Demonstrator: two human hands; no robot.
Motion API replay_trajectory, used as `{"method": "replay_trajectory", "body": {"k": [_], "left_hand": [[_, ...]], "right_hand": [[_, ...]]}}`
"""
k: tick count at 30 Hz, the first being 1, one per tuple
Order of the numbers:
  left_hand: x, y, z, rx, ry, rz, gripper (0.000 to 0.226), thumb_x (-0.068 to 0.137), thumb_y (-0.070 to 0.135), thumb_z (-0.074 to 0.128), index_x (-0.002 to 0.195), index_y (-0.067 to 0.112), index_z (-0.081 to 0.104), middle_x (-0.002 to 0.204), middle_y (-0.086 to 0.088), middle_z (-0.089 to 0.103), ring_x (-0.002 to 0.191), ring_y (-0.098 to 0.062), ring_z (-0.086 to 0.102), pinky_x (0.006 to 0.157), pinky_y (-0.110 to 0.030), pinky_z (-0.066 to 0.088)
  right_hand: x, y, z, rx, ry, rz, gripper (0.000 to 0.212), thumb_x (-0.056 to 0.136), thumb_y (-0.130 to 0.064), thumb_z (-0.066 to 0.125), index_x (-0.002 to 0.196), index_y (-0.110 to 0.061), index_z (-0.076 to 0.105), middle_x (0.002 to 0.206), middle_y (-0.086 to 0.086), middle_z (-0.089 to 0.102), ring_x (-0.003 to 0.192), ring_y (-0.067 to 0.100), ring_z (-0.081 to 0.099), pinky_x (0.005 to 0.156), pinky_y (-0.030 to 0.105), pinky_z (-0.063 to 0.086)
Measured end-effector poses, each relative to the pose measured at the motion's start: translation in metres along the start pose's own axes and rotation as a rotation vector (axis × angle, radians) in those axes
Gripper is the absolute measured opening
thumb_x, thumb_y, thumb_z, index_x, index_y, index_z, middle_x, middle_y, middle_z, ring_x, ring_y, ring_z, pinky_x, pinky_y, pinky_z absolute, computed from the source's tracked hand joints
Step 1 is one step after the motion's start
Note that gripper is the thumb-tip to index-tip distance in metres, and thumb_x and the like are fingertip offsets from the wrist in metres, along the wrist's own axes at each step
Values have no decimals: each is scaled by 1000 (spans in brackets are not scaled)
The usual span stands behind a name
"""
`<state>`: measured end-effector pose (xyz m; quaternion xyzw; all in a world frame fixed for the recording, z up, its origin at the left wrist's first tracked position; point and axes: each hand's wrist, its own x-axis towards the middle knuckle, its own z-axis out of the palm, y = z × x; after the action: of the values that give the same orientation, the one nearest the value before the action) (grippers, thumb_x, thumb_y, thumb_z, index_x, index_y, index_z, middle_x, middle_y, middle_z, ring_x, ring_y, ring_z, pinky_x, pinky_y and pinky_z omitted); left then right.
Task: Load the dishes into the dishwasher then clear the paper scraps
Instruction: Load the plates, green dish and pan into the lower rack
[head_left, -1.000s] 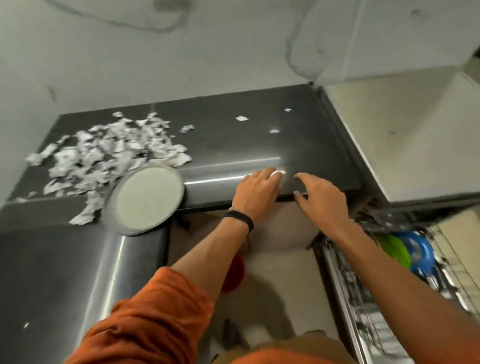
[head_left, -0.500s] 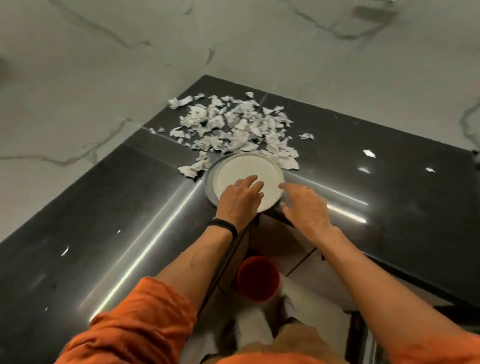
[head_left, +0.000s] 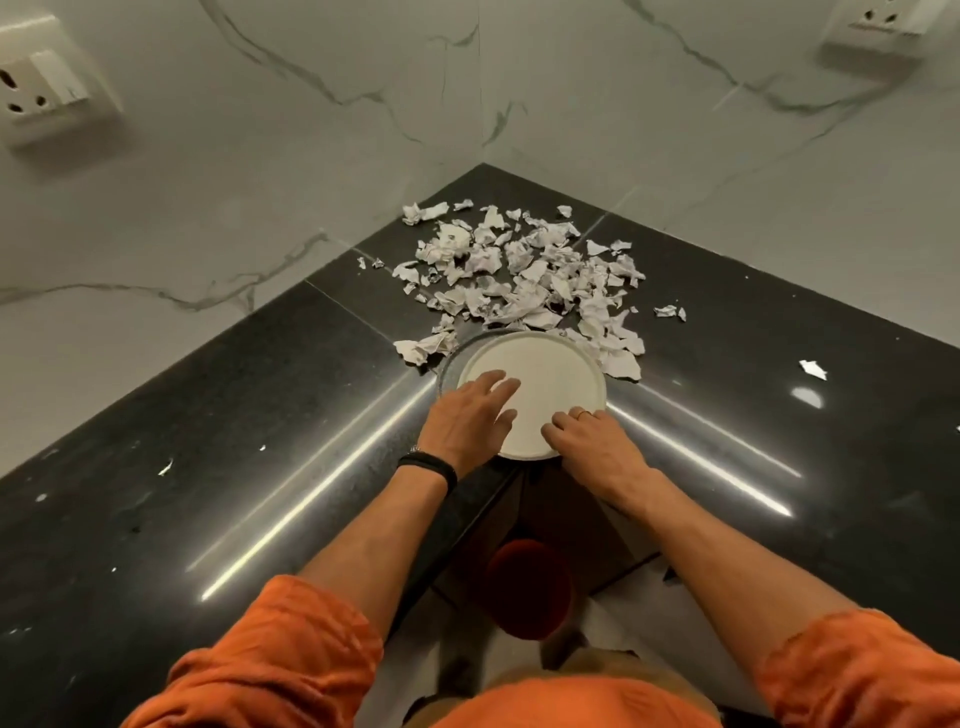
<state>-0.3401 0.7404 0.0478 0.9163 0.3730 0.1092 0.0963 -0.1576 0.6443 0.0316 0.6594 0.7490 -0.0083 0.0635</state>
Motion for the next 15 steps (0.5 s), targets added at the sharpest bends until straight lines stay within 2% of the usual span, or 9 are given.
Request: {"method": "replay_trajectory", "body": {"k": [3, 7, 10, 15], "left_hand": [[-2, 2, 1, -10, -35, 46, 49, 98, 44, 46, 144, 26, 50, 146, -2, 52, 123, -26, 58, 93, -46, 51], [-4, 8, -7, -29, -54, 182, 62, 93, 57, 32, 146, 29, 47, 145, -2, 52, 130, -23, 49, 103, -46, 41], [-3, 15, -12, -24, -27, 313, 64, 88, 56, 43, 147, 30, 45, 143, 0, 52, 132, -22, 44, 106, -45, 35], [8, 49, 0, -12, 24, 519, 68, 80, 29, 67, 145, 22, 48, 137, -6, 56, 127, -29, 50, 102, -45, 38]], "right_hand": [[-6, 2, -8, -44, 115, 25, 34, 69, -7, 80, 96, -14, 62, 88, 5, 62, 82, 28, 61, 61, 39, 47], [-16, -3, -29, -58, 326, 149, 24, 73, 1, 67, 89, -14, 58, 79, 6, 59, 75, 30, 60, 55, 40, 44], [-34, -11, -39, -66, 406, 264, 20, 79, 0, 48, 91, -14, 55, 81, 7, 59, 77, 31, 59, 58, 41, 43], [-95, -24, -41, -25, 501, 510, 16, 84, -6, 63, 92, -17, 55, 82, 4, 60, 77, 27, 55, 67, 40, 41]]}}
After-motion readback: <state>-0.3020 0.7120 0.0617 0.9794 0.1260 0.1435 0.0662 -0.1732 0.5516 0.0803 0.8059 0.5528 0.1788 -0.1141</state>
